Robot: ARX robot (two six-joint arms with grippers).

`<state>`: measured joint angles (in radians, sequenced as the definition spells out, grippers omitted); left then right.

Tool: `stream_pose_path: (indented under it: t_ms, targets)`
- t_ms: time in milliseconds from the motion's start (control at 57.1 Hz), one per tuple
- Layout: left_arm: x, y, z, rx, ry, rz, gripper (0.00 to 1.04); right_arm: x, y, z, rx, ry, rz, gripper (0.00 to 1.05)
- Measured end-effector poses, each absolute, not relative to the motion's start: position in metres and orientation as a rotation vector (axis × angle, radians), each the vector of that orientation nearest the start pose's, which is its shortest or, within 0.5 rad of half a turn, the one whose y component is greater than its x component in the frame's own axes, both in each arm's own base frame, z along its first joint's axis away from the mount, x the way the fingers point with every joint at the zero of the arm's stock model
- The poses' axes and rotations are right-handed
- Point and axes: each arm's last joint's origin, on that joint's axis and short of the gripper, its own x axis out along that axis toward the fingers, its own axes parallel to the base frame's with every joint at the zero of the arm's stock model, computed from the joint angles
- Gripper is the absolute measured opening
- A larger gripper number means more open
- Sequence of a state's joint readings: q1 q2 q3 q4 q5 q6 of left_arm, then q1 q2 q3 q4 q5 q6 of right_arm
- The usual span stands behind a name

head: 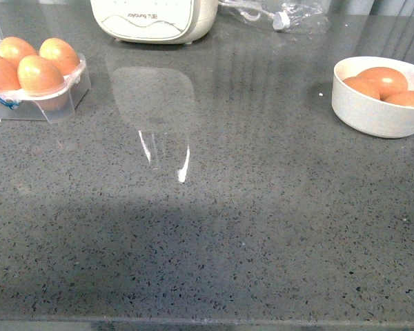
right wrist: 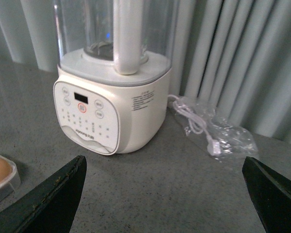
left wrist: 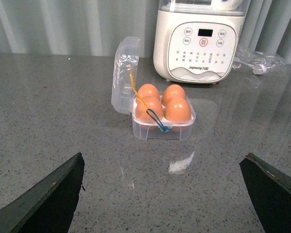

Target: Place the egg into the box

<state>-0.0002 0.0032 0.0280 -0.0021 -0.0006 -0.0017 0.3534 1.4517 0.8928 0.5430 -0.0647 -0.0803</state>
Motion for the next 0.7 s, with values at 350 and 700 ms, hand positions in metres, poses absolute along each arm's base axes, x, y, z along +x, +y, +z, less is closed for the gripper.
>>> stream_pose_path:
  t_ms: [350,700]
  targets:
    - [0.096,0.0,0.173,-0.002,-0.023,0.0,0.98,0.232,0.054,0.29,-0.038,-0.13,0.21,0.97]
    - [0.096,0.0,0.173,-0.002,-0.023,0.0,0.98,0.157,0.0,0.248,-0.025,0.017,0.0,0.63]
